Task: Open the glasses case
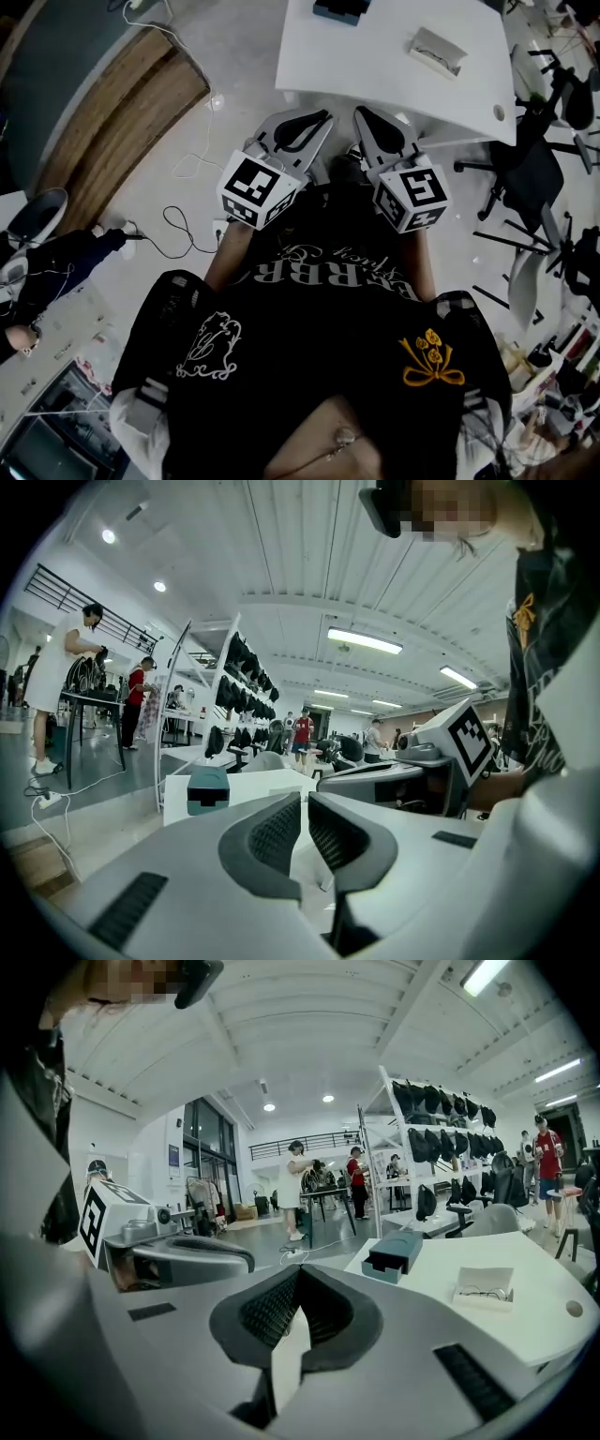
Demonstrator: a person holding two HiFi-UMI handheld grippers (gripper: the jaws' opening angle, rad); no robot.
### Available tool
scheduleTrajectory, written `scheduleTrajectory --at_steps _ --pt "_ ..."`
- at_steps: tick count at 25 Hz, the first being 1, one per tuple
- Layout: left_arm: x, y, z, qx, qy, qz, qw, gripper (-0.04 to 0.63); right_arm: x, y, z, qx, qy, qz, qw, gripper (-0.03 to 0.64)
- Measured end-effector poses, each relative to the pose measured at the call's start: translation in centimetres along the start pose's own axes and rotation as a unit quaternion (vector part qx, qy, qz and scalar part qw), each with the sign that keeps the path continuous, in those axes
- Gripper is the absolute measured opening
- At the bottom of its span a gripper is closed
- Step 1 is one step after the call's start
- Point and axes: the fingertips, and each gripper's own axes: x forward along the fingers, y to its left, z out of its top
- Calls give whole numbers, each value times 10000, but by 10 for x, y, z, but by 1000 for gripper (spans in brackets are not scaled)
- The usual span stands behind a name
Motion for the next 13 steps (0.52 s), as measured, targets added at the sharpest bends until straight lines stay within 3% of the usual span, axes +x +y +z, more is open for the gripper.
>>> scheduleTrajectory --at_steps 13 --pt "10 -15 8 103 -44 -140 9998 39 -11 -9 1 -43 30 -64 10000 14"
